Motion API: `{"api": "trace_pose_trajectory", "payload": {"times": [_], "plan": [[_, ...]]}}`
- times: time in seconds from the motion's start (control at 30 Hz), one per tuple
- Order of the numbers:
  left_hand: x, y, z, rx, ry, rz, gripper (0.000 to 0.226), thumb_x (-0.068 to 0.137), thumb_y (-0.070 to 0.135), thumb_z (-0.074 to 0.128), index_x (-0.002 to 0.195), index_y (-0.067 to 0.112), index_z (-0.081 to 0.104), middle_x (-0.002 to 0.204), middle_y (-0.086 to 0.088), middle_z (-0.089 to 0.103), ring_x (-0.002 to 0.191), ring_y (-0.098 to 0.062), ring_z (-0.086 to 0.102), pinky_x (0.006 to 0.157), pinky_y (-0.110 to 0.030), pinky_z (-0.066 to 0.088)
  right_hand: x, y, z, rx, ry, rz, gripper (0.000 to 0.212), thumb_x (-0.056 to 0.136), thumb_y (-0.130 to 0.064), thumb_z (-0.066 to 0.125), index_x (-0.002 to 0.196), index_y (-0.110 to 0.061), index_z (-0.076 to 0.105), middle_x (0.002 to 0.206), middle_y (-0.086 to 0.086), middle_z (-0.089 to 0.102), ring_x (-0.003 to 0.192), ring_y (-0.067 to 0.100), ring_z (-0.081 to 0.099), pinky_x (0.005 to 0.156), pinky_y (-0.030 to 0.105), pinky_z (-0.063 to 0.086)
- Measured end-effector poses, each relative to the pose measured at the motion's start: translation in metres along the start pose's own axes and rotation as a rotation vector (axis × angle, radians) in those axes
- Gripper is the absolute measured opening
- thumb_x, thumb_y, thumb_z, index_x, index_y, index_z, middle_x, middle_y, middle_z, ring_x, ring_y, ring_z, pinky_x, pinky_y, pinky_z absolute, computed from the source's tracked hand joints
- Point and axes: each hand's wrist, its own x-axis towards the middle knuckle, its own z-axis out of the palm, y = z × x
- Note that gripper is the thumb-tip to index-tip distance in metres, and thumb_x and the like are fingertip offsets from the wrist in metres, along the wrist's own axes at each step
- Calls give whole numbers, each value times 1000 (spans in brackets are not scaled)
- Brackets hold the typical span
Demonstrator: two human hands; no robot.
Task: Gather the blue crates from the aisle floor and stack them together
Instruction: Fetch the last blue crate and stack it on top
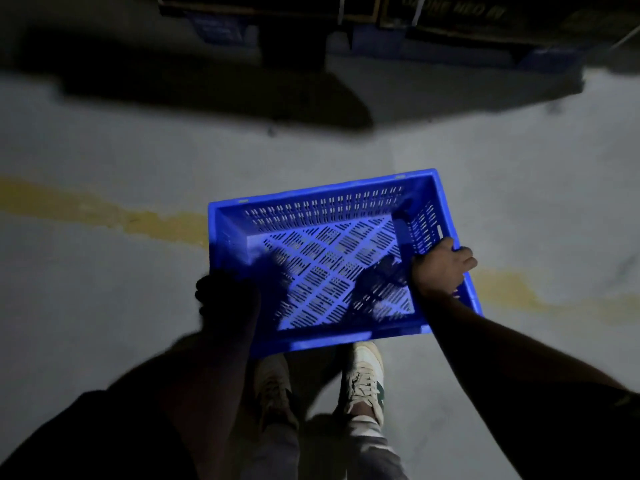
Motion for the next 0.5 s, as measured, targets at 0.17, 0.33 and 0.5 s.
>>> {"api": "trace_pose_trajectory", "payload": {"times": [0.17, 0.33, 0.5], "plan": [[-48, 48, -88, -89, 120, 111, 28, 70, 29, 40, 89, 20, 59, 106, -15, 51, 94, -38, 52, 78, -46, 45, -22, -2, -96, 80, 40, 40, 48, 78, -18, 69, 117, -1, 48, 125, 26, 41, 120, 43, 36, 82, 51, 47], [-78, 83, -188, -220, 103, 120, 23, 72, 29, 59, 92, 21, 67, 119, -11, 52, 106, -38, 50, 91, -48, 43, -58, -8, -197, 145, 123, 72, 43, 76, -17, 68, 113, -1, 53, 124, 25, 42, 117, 42, 38, 82, 48, 49], [-127, 129, -294, -289, 60, 106, 13, 75, 26, 67, 89, 24, 67, 119, -8, 52, 112, -38, 45, 97, -52, 35, -85, -13, -314, 231, 191, 89, 41, 73, -19, 67, 110, -4, 56, 121, 23, 44, 114, 40, 39, 84, 49, 49]]}}
